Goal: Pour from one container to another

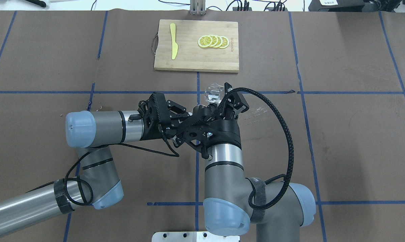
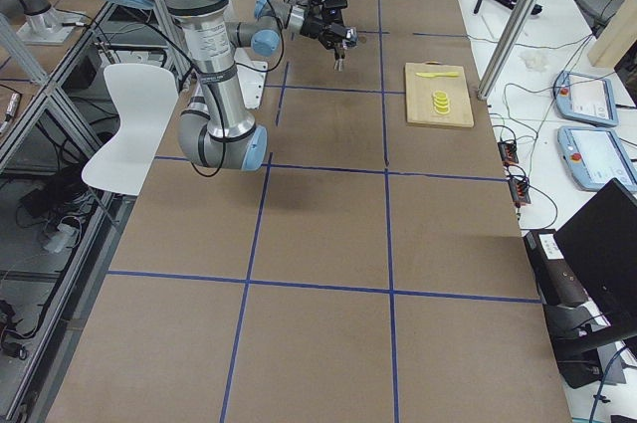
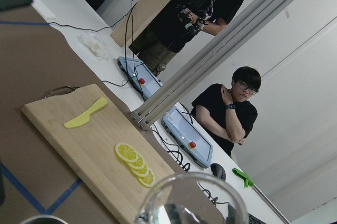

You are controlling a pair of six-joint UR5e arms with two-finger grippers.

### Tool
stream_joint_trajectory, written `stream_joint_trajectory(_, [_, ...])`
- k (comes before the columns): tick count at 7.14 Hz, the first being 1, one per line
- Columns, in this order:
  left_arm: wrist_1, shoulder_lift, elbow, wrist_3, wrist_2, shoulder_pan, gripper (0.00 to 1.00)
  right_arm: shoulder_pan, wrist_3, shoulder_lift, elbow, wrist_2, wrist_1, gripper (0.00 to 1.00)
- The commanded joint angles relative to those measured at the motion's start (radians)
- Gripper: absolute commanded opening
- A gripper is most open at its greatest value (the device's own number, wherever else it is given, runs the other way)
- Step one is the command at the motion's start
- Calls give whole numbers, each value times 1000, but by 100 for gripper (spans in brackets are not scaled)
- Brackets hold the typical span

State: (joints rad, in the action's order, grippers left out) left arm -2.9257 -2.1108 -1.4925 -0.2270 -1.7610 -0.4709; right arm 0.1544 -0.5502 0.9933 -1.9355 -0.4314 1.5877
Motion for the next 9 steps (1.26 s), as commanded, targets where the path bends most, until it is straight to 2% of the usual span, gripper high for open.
stream_joint_trajectory(1, [-3,0,0,0,0,0,0,-6,35,-4,1,26,41,0])
stream_joint_trajectory(3, [-3,0,-2,0,-2,0,0,-13,75,-16,3,48,60,0])
stream_joint_trajectory(6, [-4,0,-3,0,-2,0,0,-19,99,-39,1,74,148,0])
stream_joint_trajectory(9, [-4,17,-22,0,-2,0,0,-22,170,-51,4,95,166,0])
